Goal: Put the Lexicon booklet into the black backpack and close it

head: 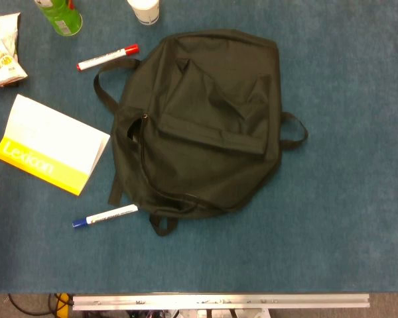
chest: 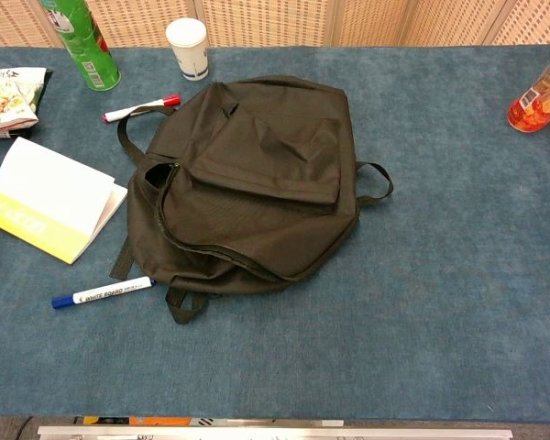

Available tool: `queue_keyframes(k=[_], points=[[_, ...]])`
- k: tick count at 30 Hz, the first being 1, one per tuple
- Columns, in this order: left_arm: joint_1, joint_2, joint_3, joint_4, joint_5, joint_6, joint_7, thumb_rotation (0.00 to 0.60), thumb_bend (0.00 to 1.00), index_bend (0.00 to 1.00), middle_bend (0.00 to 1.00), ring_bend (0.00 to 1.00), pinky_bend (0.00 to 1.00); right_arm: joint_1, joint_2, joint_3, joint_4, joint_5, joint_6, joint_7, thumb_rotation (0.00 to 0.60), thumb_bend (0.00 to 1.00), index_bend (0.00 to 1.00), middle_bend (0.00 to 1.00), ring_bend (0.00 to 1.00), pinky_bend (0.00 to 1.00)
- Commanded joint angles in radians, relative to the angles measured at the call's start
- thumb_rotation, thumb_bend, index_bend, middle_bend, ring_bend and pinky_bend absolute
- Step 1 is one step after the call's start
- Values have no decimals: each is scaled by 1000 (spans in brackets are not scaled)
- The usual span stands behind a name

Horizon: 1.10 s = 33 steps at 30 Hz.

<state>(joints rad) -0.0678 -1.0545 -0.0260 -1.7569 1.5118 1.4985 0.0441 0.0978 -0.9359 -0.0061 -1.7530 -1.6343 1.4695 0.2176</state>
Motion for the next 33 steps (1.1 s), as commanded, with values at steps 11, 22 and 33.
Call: queue_keyframes(k=[11,22,33], points=[[4,-3,6,-5,7,3,5,600,131,227,172,111,163,-3,10,0,2,-2,8,13,600,0,447,418,330,471],[7,3,9,-16,12,7,20,600,131,228,172,111,163,8,18,7,9,0,-4,30,600,0,447,418,331,471],[-8,6,11,-13,24,-14,28,600,131,228,173,111,163,15,24,20,12,15,-5,41,600,0,448,418,330,471]])
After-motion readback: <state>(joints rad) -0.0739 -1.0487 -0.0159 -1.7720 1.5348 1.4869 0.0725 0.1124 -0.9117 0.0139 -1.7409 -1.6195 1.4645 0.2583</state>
